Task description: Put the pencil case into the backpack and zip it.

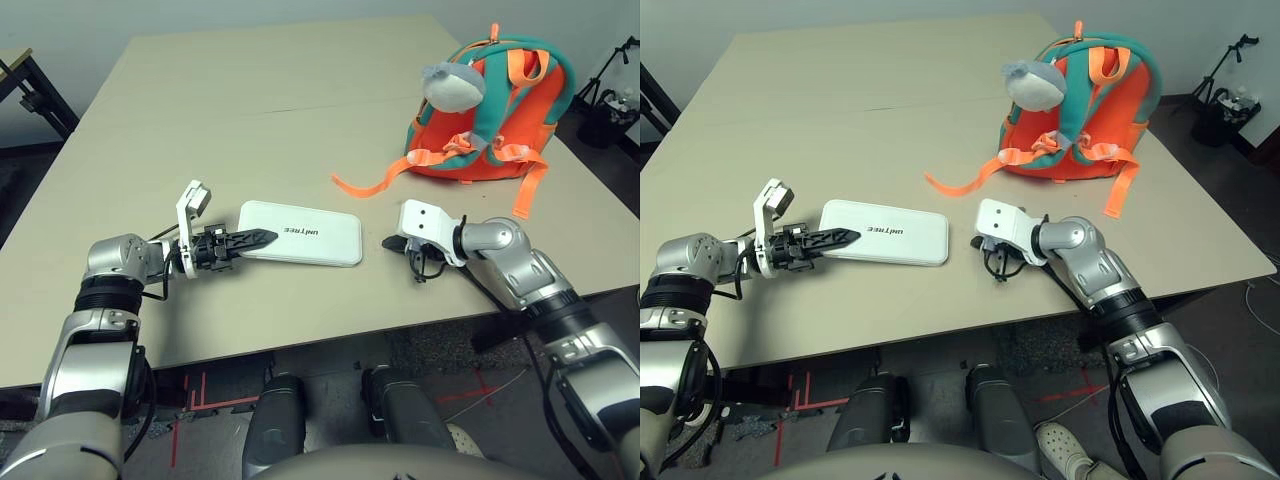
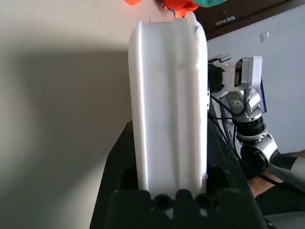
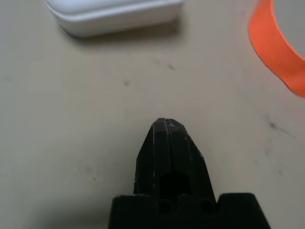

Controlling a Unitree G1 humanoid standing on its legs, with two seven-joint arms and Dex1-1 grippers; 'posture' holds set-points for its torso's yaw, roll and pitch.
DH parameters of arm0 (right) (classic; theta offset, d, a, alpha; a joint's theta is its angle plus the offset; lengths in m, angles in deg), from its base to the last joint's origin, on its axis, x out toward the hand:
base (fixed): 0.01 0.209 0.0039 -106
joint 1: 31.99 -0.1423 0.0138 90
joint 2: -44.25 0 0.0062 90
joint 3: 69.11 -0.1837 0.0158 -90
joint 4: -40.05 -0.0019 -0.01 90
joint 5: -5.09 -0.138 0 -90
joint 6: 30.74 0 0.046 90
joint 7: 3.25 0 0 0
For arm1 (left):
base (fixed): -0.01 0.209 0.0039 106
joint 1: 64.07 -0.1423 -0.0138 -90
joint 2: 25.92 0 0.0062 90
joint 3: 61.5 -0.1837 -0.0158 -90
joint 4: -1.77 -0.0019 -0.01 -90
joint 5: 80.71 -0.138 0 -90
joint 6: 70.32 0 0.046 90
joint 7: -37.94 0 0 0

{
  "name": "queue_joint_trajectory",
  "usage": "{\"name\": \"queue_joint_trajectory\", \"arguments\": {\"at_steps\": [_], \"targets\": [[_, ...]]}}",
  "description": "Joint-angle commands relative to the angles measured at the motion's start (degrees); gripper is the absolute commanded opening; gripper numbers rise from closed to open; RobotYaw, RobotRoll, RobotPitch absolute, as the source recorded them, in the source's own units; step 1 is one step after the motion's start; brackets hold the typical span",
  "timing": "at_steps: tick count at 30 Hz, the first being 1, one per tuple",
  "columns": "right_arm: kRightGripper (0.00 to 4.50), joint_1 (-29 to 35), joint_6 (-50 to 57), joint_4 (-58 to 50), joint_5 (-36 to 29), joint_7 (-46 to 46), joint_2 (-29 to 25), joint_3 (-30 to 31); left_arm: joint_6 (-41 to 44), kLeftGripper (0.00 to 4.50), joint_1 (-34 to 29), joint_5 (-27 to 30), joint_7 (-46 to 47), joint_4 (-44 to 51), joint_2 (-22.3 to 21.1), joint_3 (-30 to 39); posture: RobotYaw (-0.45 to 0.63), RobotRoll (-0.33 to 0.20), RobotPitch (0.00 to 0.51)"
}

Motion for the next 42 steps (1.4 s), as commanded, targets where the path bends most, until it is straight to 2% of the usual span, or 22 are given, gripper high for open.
{"name": "queue_joint_trajectory", "arguments": {"at_steps": [1, 5, 9, 10, 11, 17, 23, 30, 42], "targets": [[0.90, -0.53, 1.92, 1.98, -1.98, -1.89, -2.09, -4.66, -1.54, 1.43, 0.50, -1.80, 2.86, -1.08, -0.70, 1.50, -0.12, 0.000, 0.086], [2.46, -1.07, 1.48, 2.90, -3.01, -4.86, -3.68, -8.66, -2.15, 1.43, 1.18, -0.53, 3.27, -1.95, -0.26, 4.19, -0.12, 0.000, 0.082], [4.03, 0.46, 5.30, 0.21, -6.86, -7.04, -3.72, -14.02, -3.80, 1.43, 1.99, 1.14, 5.25, -1.17, 0.13, 8.64, -0.12, 0.000, 0.078], [4.37, 1.28, 7.19, -1.44, -8.20, -8.10, -3.54, -15.86, -4.11, 1.43, 2.00, 1.53, 5.88, -0.43, 0.18, 9.74, -0.12, 0.000, 0.078], [4.50, 2.12, 9.31, -3.28, -9.70, -9.18, -3.20, -17.73, -4.56, 1.42, 1.92, 1.84, 6.38, 0.38, 0.22, 10.71, -0.12, 0.000, 0.078], [4.50, 5.22, 24.60, -16.72, -19.13, -21.73, 1.80, -30.94, -12.47, 1.42, 2.22, 3.60, 13.28, 6.83, 2.71, 19.00, -0.13, 0.000, 0.075], [4.50, 1.36, 29.65, -17.10, -23.01, -30.85, 4.92, -36.62, -15.09, 1.42, 1.64, 4.35, 18.06, 12.63, 5.48, 20.99, -0.12, 0.000, 0.073], [4.50, -5.02, 27.51, -11.35, -23.95, -34.03, 7.50, -34.52, -16.47, 1.42, -1.85, 3.64, 19.23, 18.17, 6.45, 19.25, -0.10, 0.000, 0.069], [4.50, -17.34, 13.81, 14.93, -18.19, -35.18, 7.73, -29.53, -15.57, 1.42, -6.13, 7.05, 23.01, 25.34, 8.05, 21.38, -0.06, 0.000, 0.069]]}}
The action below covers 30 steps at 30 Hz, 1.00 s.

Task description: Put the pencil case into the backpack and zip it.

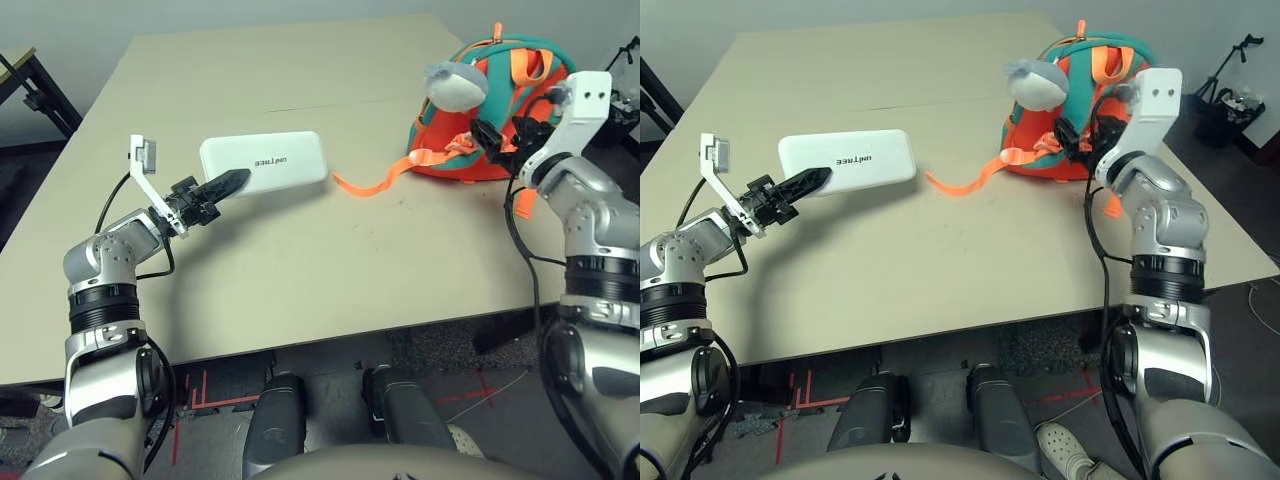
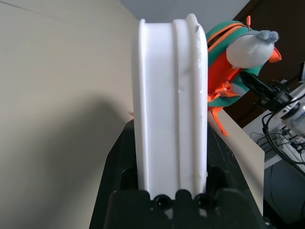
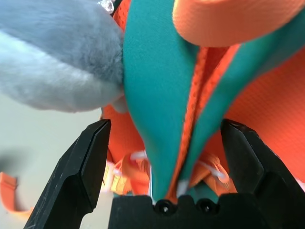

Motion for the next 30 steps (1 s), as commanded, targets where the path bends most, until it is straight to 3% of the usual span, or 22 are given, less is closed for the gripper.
{"name": "queue_joint_trajectory", "arguments": {"at_steps": [1, 6, 7, 10, 16, 18, 30], "targets": [[4.50, -2.68, -5.30, 9.42, 2.11, -1.31, 0.30, 0.84, -0.08, 1.42, -0.95, 2.49, 1.23, 3.38, 0.31, 1.40, -0.04, 0.000, 0.068], [4.50, -4.91, -11.53, 19.11, 3.46, -1.39, 0.71, 1.20, 0.07, 1.42, -2.48, 3.94, 2.46, 5.44, 0.38, 1.74, -0.03, 0.000, 0.067], [4.33, -5.10, -12.27, 19.94, 3.49, -1.34, 0.73, 1.22, -0.02, 1.42, -2.64, 4.15, 2.71, 5.69, 0.37, 1.84, -0.03, 0.000, 0.067], [3.53, -5.31, -13.47, 21.04, 3.33, -1.16, 0.74, 1.32, -0.29, 1.42, -2.87, 4.67, 3.33, 6.07, 0.20, 2.06, -0.03, 0.000, 0.066], [1.19, -4.87, -13.87, 20.29, 2.91, -0.78, 0.95, 1.40, -1.85, 1.42, -1.90, 4.32, 3.77, 5.03, -0.50, 2.05, -0.04, 0.000, 0.069], [0.66, -4.56, -13.81, 19.44, 2.83, -0.49, 1.04, 1.52, -3.01, 1.42, -1.32, 3.84, 3.82, 4.44, -0.63, 1.95, -0.04, 0.000, 0.070], [0.58, -3.72, -13.10, 11.64, 0.30, 3.98, 1.92, 1.54, -16.21, 1.42, 3.12, -1.36, 7.08, -3.39, -1.22, 1.78, -0.05, 0.000, 0.087]]}}
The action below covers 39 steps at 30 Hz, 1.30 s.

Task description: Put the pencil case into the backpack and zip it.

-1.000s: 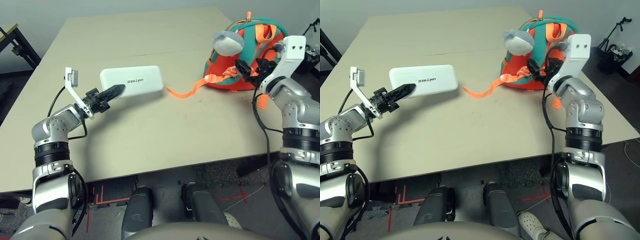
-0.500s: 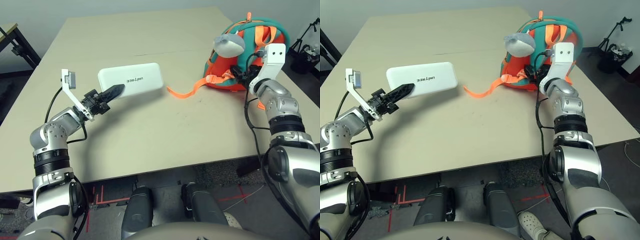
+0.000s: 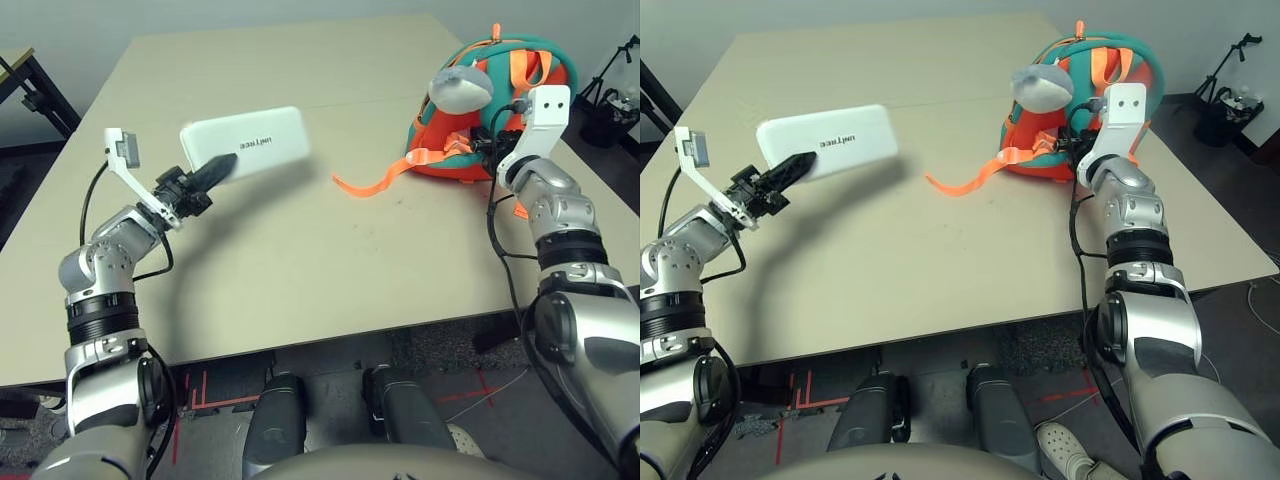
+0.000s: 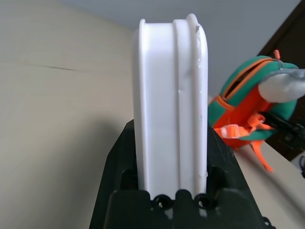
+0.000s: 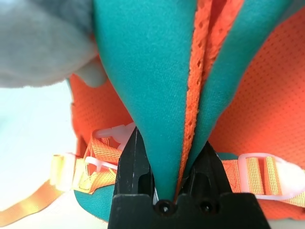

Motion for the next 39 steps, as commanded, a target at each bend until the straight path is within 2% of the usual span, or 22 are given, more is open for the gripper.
{"name": "queue_joint_trajectory", "arguments": {"at_steps": [1, 7, 13, 19, 29, 33, 36, 39], "targets": [[0.58, -0.01, 0.40, -5.23, -1.95, 2.41, 0.52, 0.19, -2.36, 1.42, 1.41, -0.51, -0.25, -1.19, -1.19, 0.61, -0.06, 0.000, 0.086], [0.58, 0.07, 3.46, -12.65, -4.24, 5.18, 0.79, 0.50, -3.67, 1.42, 1.90, -0.95, -0.37, -2.48, -1.09, 0.25, -0.07, 0.000, 0.085], [0.57, 2.62, 9.82, -25.19, -7.83, 6.73, 1.46, 1.06, -4.54, 1.42, 2.21, -1.56, -0.79, -3.58, -1.05, -0.46, -0.08, 0.000, 0.094], [0.57, 7.89, 17.95, -40.03, -11.47, 4.58, 3.03, 1.34, -4.37, 1.42, 2.94, -1.63, -1.75, -4.88, -2.20, -0.82, -0.10, 0.000, 0.104], [0.57, 18.47, 32.80, -63.75, -18.24, -3.64, 9.24, 3.62, -3.86, 1.42, 6.08, -2.41, -3.88, -5.08, -5.22, -2.23, -0.12, 0.000, 0.115], [0.57, 21.00, 34.95, -66.60, -19.16, -3.66, 9.36, 4.98, -3.03, 1.42, 5.93, -1.84, -5.07, -2.40, -6.28, -2.63, -0.12, 0.000, 0.116], [0.57, 23.64, 33.75, -64.74, -17.02, -2.35, 7.78, 6.84, -0.59, 1.42, 5.08, -0.34, -7.35, 1.13, -7.91, -2.88, -0.12, 0.000, 0.116], [0.57, 25.08, 33.36, -63.08, -16.38, -2.32, 7.28, 7.46, 4.10, 1.42, 4.16, 2.54, -11.01, 6.10, -12.03, -2.12, -0.10, 0.000, 0.134]]}}
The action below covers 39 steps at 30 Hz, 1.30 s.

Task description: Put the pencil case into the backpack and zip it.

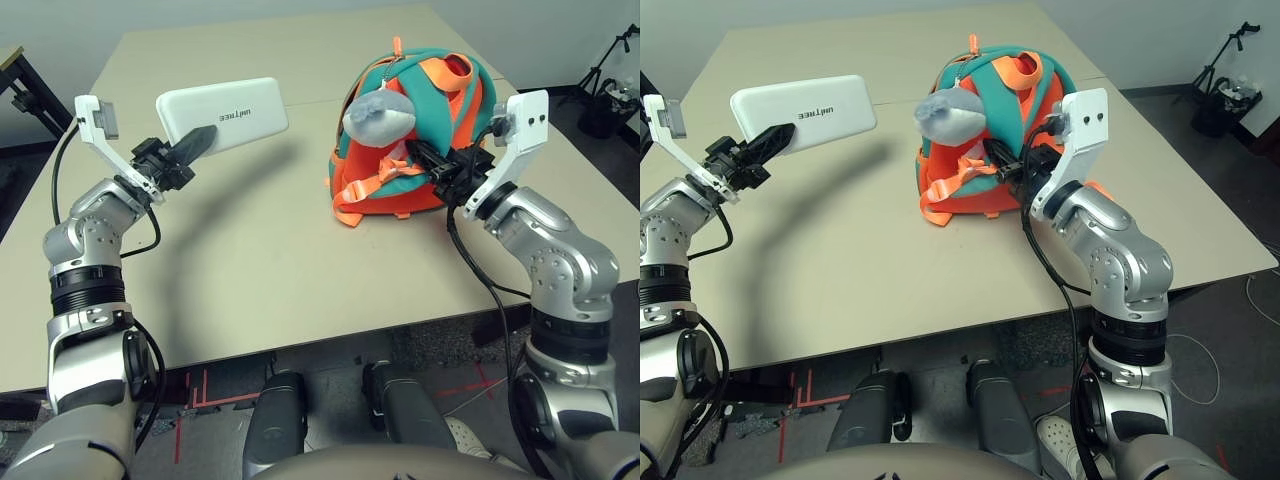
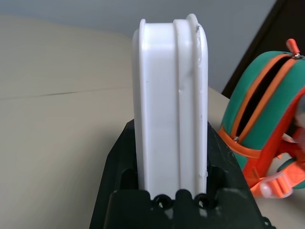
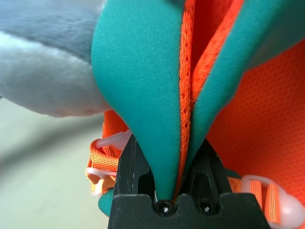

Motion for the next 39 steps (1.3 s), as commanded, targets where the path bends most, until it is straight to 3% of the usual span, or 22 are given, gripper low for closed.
{"name": "queue_joint_trajectory", "arguments": {"at_steps": [1, 8, 13, 19, 25, 39], "targets": [[0.57, 1.35, -1.70, 0.08, 0.20, 0.93, -0.50, 0.82, 5.66, 1.42, -1.19, 4.79, -5.14, 7.27, -5.12, 1.51, -0.10, 0.000, 0.136], [0.57, 3.84, -2.59, 0.77, 0.69, 2.24, -1.70, 2.88, 11.63, 1.42, -3.10, 9.52, -10.68, 12.26, -11.26, 2.59, -0.09, 0.000, 0.127], [0.57, 4.71, -3.16, 1.51, 0.95, 3.37, -2.29, 3.66, 9.96, 1.42, -1.67, 9.35, -13.25, 11.77, -10.80, 1.45, -0.09, 0.000, 0.124], [0.57, 4.73, -3.75, 2.25, 1.40, 4.04, -2.83, 4.04, 6.97, 1.42, 2.59, 4.98, -17.86, 7.23, -9.31, -6.17, -0.11, 0.000, 0.113], [0.57, 4.66, -4.14, 1.85, 1.28, 3.88, -2.64, 4.03, -0.03, 1.42, 9.68, -1.46, -22.41, -2.09, -6.59, -12.65, -0.13, 0.000, 0.101], [0.57, 4.71, -4.26, 0.62, 1.05, 3.35, -2.12, 4.31, -12.37, 1.42, 21.15, -12.51, -27.12, -17.79, 5.86, -20.27, -0.16, 0.000, 0.093]]}}
